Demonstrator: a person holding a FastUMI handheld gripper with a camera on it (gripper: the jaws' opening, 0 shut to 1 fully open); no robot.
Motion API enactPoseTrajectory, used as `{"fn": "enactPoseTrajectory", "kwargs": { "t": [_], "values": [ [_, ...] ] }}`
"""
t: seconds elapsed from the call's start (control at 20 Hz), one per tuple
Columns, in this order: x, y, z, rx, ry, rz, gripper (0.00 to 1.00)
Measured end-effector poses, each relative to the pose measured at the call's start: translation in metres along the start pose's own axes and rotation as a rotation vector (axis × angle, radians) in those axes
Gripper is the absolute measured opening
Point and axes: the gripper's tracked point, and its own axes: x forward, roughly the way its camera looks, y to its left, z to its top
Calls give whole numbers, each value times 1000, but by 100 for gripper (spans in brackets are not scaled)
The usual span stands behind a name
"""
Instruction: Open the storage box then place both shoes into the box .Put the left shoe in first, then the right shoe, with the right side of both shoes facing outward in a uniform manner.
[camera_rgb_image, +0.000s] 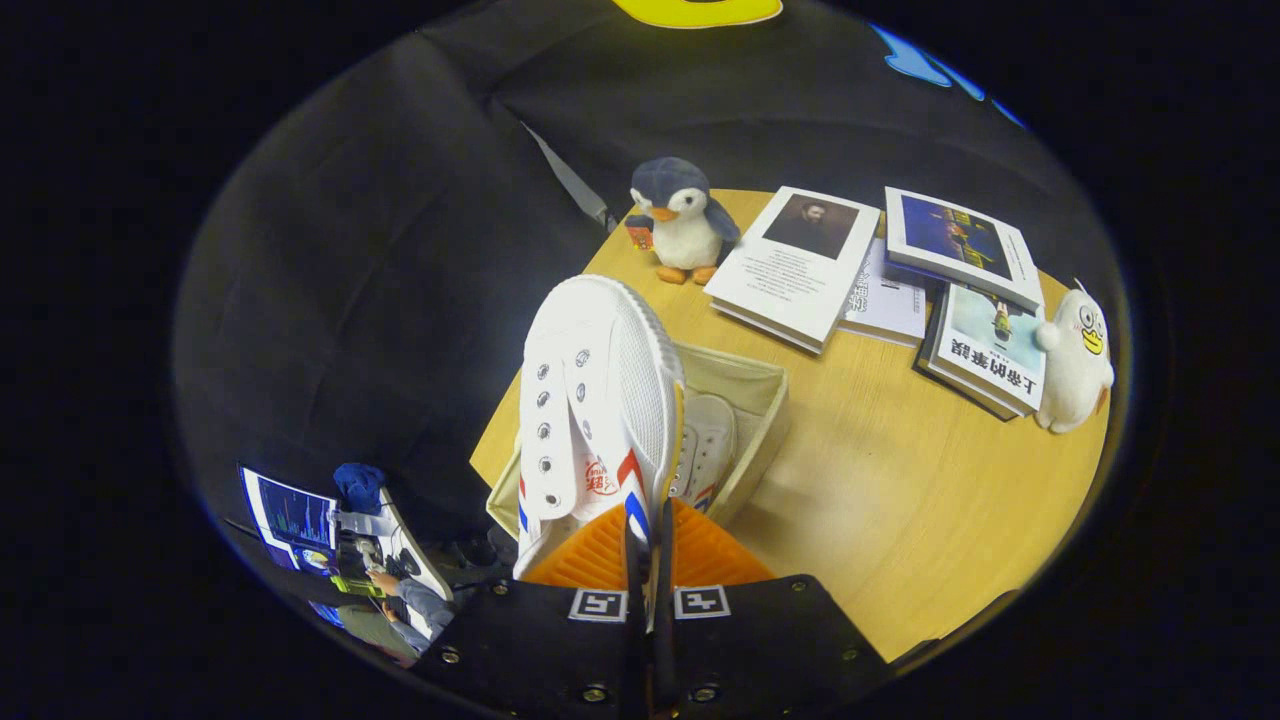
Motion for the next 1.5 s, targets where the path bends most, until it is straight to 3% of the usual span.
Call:
{"fn": "enactPoseTrajectory", "kwargs": {
  "t": [0.85, 0.95, 1.05, 1.1, 1.3, 1.5],
  "values": [
    [52, 23, -5, -62, 95, -88, 3],
    [54, 19, 5, -127, 55, -104, 26],
    [42, 11, 24, -215, 4, -184, 75],
    [36, 11, 26, -227, -17, -184, 99],
    [19, 2, 29, -182, -65, -162, 99],
    [-20, -12, 43, -149, -201, -150, 100]
  ]
}}
